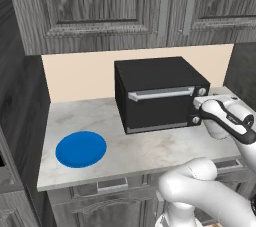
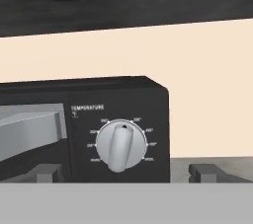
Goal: Pull the toaster oven rack outwards. Pick up the baguette from the plate and place it on the toaster oven rack. Close the toaster oven door fully and set the temperature to the lowest setting.
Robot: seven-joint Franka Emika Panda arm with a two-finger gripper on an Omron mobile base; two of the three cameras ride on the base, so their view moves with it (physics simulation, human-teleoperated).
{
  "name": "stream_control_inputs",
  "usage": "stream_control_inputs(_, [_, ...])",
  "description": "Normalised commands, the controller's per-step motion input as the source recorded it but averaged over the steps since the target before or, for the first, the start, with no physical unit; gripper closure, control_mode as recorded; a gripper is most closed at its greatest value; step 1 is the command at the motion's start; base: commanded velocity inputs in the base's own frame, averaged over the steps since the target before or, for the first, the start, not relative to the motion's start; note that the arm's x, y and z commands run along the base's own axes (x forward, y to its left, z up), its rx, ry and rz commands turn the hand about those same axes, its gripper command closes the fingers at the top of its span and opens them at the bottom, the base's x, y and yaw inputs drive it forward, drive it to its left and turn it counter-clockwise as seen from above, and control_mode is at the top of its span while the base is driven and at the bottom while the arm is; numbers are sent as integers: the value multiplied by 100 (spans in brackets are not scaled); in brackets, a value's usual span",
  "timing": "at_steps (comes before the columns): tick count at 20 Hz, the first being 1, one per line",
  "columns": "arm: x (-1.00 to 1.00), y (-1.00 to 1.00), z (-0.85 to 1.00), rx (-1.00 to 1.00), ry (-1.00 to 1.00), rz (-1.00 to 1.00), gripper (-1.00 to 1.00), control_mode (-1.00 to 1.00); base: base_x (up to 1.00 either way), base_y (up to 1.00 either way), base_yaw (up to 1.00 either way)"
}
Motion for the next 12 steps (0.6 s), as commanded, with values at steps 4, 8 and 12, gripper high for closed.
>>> stream_control_inputs(4, [5, 0, 0, 0, 0, 0, -100, -100, 0, 0, 0])
stream_control_inputs(8, [14, 0, 0, 0, 0, 0, -100, -100, 0, 0, 0])
stream_control_inputs(12, [8, 0, 0, 0, 0, 0, -100, -100, 0, 0, 0])
